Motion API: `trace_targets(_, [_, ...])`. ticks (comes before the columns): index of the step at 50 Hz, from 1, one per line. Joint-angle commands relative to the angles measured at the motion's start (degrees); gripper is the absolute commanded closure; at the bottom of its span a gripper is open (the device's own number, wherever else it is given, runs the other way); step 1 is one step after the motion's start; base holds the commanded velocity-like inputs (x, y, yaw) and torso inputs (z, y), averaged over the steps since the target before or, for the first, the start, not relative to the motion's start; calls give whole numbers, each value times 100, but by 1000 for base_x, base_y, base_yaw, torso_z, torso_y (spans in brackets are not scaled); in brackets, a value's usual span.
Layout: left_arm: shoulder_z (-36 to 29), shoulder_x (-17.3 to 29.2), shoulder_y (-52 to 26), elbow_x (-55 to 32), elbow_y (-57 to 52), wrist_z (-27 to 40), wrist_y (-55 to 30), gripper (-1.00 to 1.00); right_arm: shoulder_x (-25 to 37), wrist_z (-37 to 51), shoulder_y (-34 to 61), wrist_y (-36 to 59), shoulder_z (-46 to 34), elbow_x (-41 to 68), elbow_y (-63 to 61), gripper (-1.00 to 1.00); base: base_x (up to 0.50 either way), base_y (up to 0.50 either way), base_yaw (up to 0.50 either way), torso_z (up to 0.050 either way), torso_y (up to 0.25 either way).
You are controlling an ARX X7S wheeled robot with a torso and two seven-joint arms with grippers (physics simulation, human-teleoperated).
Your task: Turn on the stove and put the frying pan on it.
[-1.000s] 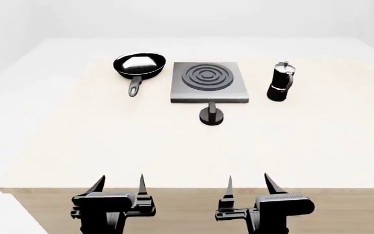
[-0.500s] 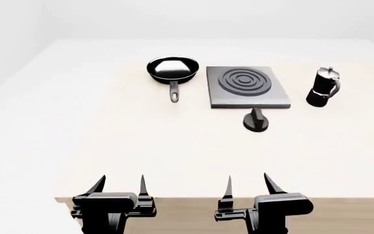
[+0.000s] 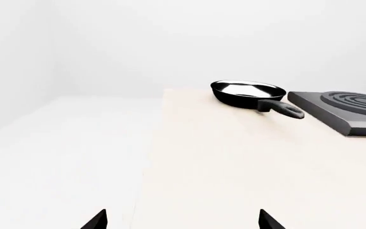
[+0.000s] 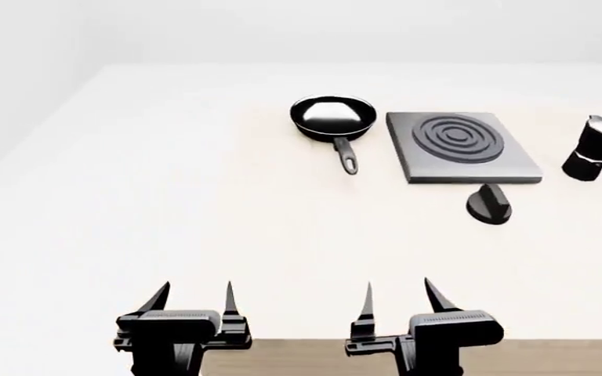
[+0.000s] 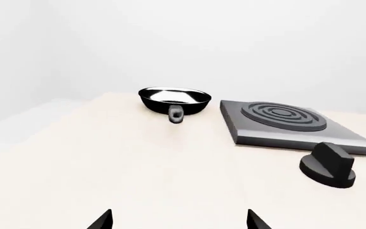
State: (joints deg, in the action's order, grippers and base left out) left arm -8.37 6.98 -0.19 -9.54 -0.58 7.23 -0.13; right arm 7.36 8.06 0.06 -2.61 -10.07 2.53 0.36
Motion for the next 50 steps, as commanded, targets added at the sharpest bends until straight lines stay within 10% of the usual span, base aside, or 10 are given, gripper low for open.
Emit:
trace_targets(1, [-75,56,1,-35,-22,51,38,-100,75,31,-13,-83,-84,15,-31,-100,473,379,0,0,0])
trace_targets(50, [-363,226,-44,-72,15,242,104,-100,216,196,31,-114,-234,260,-9,-100,490,46,0,0,0])
